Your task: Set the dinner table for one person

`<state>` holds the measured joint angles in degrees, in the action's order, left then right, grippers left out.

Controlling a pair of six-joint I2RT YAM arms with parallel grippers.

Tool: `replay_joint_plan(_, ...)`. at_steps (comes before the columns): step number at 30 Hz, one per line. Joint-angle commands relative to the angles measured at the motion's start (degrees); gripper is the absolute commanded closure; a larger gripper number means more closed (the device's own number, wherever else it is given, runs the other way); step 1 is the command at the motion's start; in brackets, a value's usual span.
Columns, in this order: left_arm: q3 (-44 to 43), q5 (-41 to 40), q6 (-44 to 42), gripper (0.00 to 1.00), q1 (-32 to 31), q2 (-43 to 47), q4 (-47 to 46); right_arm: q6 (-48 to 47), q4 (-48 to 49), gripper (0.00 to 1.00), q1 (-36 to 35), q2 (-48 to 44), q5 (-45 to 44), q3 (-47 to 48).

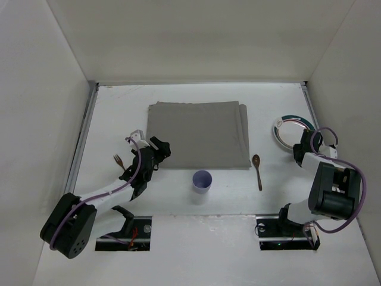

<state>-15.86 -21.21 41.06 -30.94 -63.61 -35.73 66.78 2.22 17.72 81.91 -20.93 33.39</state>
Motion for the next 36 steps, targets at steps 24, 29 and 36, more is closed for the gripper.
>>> replay_joint_plan(24,0.91,-4.44,-5.28,0.37,-1.71,7.88,-2.86,-7.63,23.87,0.96,-19.83,-17.07,14.23,2.03)
replay_joint_plan(29,0.39,-11.91,-9.32,0.41,-3.82,7.72,-2.6,-8.33,29.5,0.96,-33.91,-3.54,18.37,8.52)
replay_joint_plan(36,-0.84,-13.77,-10.47,0.41,-4.79,9.82,-1.9,-8.25,29.95,0.95,-41.75,12.47,23.3,17.76)
